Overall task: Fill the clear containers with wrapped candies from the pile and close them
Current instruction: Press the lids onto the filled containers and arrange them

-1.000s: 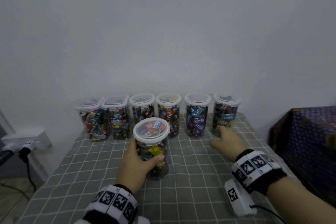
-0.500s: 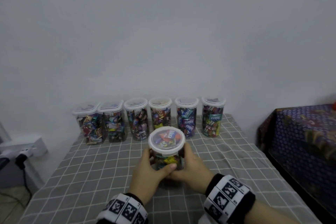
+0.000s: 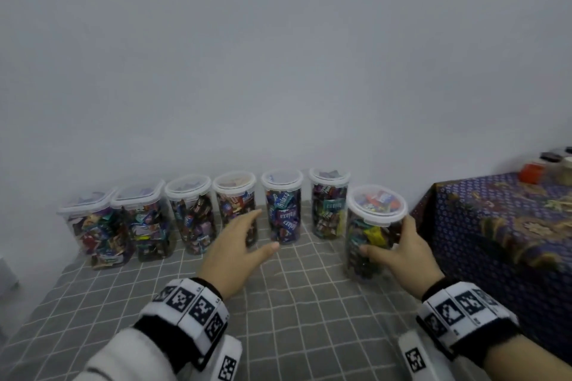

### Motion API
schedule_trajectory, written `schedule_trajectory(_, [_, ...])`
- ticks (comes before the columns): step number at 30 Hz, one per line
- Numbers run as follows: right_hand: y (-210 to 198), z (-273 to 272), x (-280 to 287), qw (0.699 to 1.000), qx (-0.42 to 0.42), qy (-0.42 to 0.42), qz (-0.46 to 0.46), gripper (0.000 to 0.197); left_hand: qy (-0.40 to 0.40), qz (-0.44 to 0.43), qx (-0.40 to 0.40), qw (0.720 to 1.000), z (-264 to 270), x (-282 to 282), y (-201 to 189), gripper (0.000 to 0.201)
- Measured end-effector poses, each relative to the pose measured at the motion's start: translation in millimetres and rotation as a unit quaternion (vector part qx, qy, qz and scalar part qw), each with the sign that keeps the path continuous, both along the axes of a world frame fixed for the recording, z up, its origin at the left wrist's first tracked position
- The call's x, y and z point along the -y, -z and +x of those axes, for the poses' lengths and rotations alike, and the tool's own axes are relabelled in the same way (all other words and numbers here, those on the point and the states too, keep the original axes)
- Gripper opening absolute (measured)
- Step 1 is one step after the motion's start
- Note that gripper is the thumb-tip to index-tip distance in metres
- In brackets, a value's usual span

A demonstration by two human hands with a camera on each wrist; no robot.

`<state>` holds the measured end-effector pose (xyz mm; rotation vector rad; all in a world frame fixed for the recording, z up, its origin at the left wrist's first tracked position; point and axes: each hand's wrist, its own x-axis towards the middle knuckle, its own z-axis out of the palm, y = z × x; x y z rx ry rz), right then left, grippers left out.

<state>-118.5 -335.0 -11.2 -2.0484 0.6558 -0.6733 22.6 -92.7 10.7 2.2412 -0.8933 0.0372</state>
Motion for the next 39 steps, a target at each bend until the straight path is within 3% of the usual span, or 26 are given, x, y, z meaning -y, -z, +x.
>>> schedule_trajectory(3, [2, 12, 32, 0.998, -0.022, 0.060, -0.019, 0.083, -0.037, 0.067, 0.093, 0.993, 28, -1, -11, 0.068])
schedule_trajectory(8, [9, 50, 66, 0.994, -0.035, 0.101, -0.010, 0.081, -0.095, 0.132, 0.163, 0.973, 68, -4, -19, 0.074])
schedule_trajectory(15, [10, 88, 83, 0.992, -0.029, 0.120, -0.009, 0.076, -0.121, 0.179, 0.194, 0.957, 82, -7, -1, 0.080])
schedule_trajectory(25, [16, 97, 92, 0.994, -0.042, 0.105, -0.013, 0.081, -0.129, 0.179, 0.179, 0.959, 79, -4, 1, 0.079])
schedule_trajectory(28, [17, 87, 93, 0.993, -0.035, 0.110, -0.017, 0.084, -0.113, 0.168, 0.197, 0.959, 72, 8, -10, 0.076])
schedule_trajectory(32, [2, 69, 94, 0.982, 0.046, 0.143, -0.111, 0.070, -0.051, 0.152, 0.225, 0.961, 58, 44, -28, 0.073])
schedule_trajectory(36, [-17, 69, 98, 0.980, 0.047, 0.065, -0.180, 0.074, 0.019, 0.148, 0.243, 0.959, 45, 92, -40, 0.067])
schedule_trajectory(39, [-18, 81, 103, 0.992, 0.007, 0.021, -0.124, 0.070, 0.065, 0.176, 0.245, 0.951, 40, 124, -41, 0.066])
